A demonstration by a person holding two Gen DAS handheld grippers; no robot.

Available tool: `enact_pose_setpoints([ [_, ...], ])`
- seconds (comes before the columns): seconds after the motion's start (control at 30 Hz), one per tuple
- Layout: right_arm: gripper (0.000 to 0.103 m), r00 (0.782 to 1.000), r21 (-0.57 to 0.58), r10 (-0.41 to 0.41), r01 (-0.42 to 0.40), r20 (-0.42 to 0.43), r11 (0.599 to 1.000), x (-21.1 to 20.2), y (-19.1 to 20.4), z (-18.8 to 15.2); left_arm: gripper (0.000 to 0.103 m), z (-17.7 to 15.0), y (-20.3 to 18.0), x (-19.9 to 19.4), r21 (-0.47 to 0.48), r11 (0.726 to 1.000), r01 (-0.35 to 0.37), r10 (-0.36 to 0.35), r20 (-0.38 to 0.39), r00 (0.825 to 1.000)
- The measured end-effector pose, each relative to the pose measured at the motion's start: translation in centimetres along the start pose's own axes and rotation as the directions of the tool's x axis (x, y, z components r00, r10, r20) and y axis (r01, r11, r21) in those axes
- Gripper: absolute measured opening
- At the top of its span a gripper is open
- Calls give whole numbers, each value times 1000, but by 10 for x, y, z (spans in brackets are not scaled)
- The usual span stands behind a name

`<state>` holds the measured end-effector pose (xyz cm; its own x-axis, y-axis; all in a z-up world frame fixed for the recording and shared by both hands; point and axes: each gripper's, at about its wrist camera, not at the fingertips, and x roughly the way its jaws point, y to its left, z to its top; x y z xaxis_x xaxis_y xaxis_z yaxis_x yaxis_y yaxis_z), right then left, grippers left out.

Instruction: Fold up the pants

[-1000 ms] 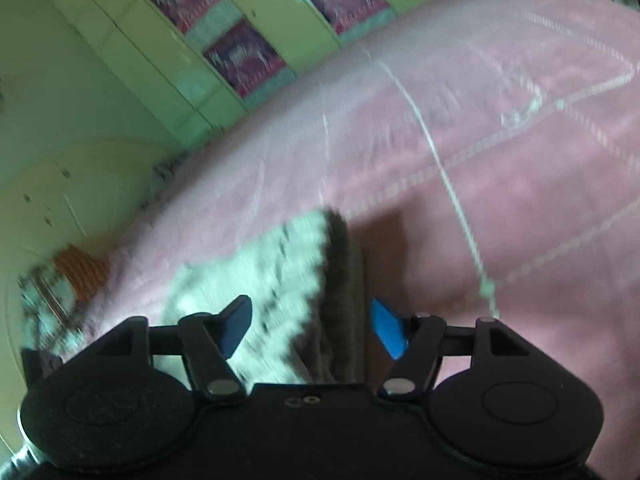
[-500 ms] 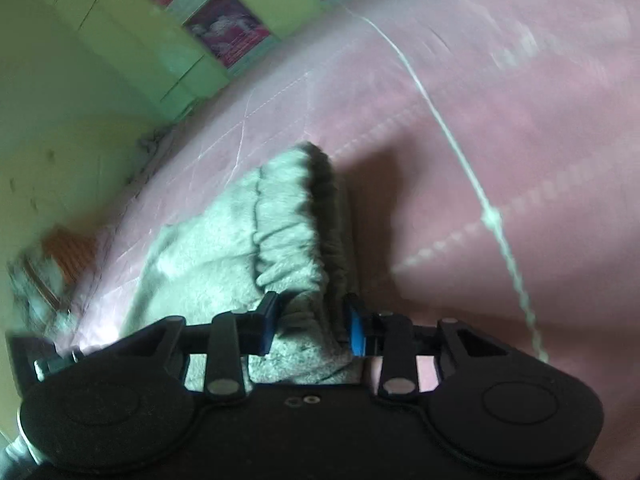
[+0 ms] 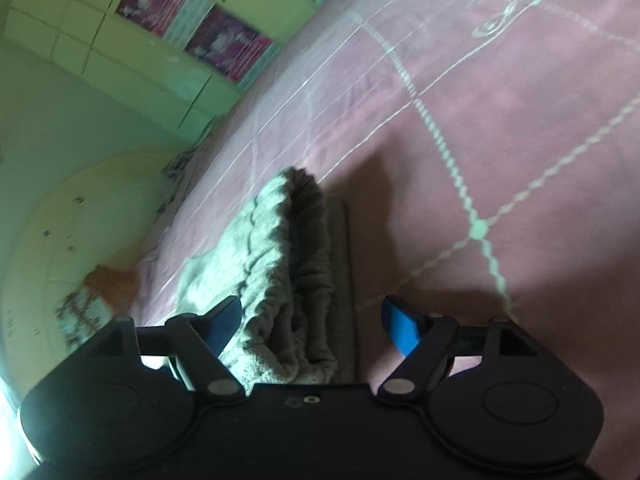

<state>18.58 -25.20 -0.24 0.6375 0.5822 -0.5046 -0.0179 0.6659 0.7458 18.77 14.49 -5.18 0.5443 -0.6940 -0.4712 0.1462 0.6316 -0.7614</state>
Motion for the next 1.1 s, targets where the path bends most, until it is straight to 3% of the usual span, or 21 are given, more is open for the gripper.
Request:
enact_pose_setpoints([
  [0.3,75,988,-21,113,-116,-104,993,22,-5,13,61,18,16,22,-25,996,82,-82,6,997],
  [0.33,75,986,-31,115,-119,-118,992,24,-4,13,55,21,18,25,-23,996,81,-81,6,997],
  [0.37,75,985,-51,114,-122,-131,991,27,0,14,40,23,19,30,-22,997,71,-71,12,997],
  [0.47,75,983,-118,92,-111,-158,987,39,11,16,31,26,26,40,-37,995,88,-87,35,996],
  [0.63,56,982,-145,83,-108,-170,984,52,25,23,26,22,24,31,-27,993,114,-112,77,991],
  [0.73,53,979,-172,106,-136,-173,976,50,41,29,26,26,16,19,-8,989,145,-144,102,984],
  [0.93,51,971,-268,143,-192,-192,944,60,83,57,26,82,10,-3,26,986,165,-167,200,965],
  [1.1,51,965,-326,167,-227,-203,918,108,124,116,26,166,22,5,63,994,86,-99,242,965],
])
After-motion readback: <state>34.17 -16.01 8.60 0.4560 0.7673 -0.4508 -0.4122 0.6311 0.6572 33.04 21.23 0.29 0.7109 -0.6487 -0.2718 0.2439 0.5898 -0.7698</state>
